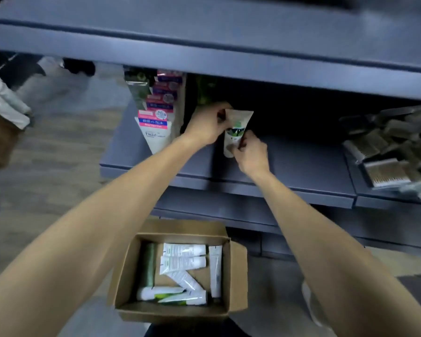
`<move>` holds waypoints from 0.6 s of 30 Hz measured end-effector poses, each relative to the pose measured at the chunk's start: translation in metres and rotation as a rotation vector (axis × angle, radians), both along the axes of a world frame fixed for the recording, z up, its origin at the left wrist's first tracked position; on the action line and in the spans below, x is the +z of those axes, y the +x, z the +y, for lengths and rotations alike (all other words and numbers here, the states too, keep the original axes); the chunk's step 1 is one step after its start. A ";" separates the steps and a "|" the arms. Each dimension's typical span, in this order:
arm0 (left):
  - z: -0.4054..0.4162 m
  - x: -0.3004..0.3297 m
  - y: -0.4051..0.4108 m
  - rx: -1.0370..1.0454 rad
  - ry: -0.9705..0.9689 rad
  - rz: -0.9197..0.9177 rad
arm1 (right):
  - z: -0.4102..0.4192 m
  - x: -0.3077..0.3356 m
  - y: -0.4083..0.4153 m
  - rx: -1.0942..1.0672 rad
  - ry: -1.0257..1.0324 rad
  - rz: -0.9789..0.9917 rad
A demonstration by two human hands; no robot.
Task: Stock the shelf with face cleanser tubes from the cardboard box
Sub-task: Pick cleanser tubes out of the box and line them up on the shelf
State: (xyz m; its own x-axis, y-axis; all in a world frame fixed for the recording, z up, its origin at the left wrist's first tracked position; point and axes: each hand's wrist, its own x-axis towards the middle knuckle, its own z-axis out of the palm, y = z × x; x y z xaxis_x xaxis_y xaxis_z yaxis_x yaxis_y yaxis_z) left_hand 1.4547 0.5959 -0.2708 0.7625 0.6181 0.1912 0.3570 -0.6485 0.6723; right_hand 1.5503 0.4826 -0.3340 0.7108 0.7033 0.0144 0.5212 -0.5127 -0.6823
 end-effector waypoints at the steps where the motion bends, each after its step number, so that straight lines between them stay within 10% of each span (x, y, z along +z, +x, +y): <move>1: 0.004 -0.002 0.006 0.023 -0.003 0.013 | 0.006 -0.002 0.005 0.000 -0.011 -0.007; 18: 0.020 -0.056 0.056 0.329 -0.005 -0.386 | 0.085 -0.023 0.065 0.034 -0.139 -0.275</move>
